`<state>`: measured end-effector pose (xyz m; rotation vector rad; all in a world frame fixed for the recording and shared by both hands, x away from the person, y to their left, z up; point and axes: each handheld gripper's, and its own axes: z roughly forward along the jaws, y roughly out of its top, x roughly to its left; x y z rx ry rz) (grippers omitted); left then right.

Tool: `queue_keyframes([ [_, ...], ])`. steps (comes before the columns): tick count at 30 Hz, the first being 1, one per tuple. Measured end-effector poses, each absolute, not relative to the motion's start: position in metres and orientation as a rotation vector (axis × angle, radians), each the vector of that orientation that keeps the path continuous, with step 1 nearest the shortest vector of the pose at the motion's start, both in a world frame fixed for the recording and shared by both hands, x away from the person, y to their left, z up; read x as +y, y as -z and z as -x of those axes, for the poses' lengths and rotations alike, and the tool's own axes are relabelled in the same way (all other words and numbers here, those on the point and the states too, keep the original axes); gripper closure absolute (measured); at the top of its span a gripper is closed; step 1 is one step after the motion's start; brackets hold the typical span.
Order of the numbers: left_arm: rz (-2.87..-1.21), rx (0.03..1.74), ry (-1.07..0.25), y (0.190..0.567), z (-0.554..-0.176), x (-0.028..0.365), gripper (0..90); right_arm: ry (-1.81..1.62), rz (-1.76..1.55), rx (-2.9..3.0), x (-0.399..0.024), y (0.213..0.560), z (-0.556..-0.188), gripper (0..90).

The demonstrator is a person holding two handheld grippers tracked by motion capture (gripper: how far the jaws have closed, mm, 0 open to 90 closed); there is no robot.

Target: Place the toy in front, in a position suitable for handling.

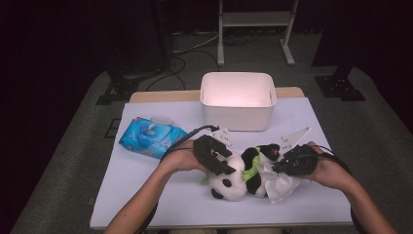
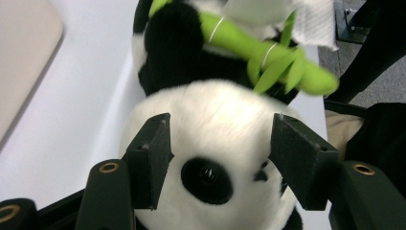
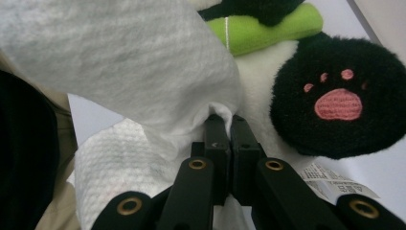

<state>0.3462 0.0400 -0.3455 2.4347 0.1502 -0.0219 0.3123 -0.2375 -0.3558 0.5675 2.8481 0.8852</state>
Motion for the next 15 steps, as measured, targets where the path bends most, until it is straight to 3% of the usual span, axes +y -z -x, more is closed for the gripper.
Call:
queue_keyframes([
  [15,-2.406,0.156,0.027,0.355,-0.345,0.044,42.2,-0.84,-0.611,2.819,-0.246,0.352,-0.323,87.8],
])
